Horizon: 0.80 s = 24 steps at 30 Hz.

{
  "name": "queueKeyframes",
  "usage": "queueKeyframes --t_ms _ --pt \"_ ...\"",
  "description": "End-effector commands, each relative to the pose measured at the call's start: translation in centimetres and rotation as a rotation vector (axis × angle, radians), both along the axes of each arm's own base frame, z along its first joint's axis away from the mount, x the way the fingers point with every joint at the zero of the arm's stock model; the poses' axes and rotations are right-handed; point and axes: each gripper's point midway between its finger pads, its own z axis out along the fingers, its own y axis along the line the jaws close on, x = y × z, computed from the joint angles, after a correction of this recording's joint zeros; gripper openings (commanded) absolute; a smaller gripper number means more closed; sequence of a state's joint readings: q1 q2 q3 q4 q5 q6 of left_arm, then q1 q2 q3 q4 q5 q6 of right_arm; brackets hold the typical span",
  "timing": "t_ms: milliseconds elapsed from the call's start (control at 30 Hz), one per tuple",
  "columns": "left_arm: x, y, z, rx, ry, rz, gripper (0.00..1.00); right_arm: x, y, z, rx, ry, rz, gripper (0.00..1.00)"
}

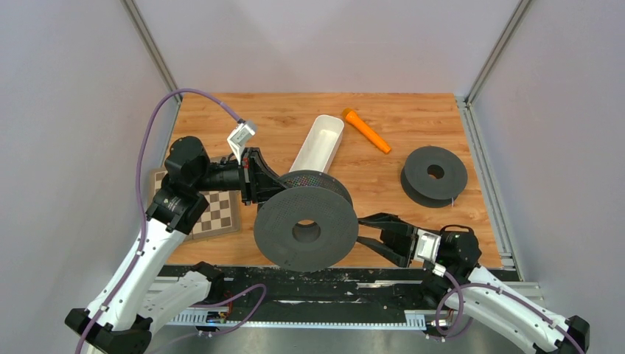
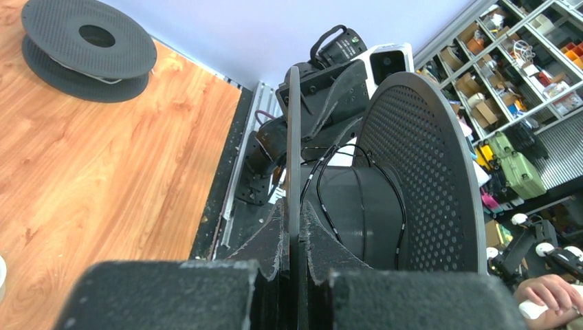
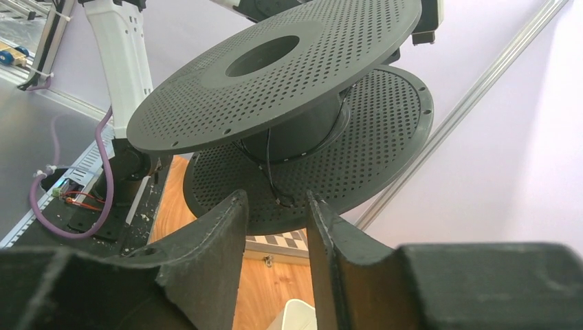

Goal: Wrap the cables
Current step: Wrap the cable around the cable reel.

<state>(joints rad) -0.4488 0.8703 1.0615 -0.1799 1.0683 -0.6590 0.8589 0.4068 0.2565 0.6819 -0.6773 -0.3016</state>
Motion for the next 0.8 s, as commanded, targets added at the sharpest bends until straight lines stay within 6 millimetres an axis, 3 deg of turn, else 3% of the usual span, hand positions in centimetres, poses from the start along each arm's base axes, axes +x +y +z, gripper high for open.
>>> queueKeyframes --t_ms 0,300,467,600,767 --pt "-0.5 0.2 2.0 -0.046 -0.052 -0.005 0.00 -0.3 -0.4 2.7 0.071 -0.055 -0.014 0.35" --pt "-0.4 0.2 1.7 -0.043 -0.038 0.000 0.00 -0.8 -0.6 2.7 0.104 -0.044 0.002 0.01" --pt "0.0 0.3 2.2 -0.057 -0.036 0.032 0.00 -0.5 -0.4 1.4 0.073 0.001 -0.008 0.00" --pt "0.8 0.5 3.2 -0.097 -0.026 0.116 0.00 1.5 -0.5 -0.9 0.039 0.094 -0.101 0.00" --pt "2.2 0.7 3.6 -0.131 -0.009 0.206 0.00 1.5 -0.8 -0.7 0.050 0.223 -0.086 0.00"
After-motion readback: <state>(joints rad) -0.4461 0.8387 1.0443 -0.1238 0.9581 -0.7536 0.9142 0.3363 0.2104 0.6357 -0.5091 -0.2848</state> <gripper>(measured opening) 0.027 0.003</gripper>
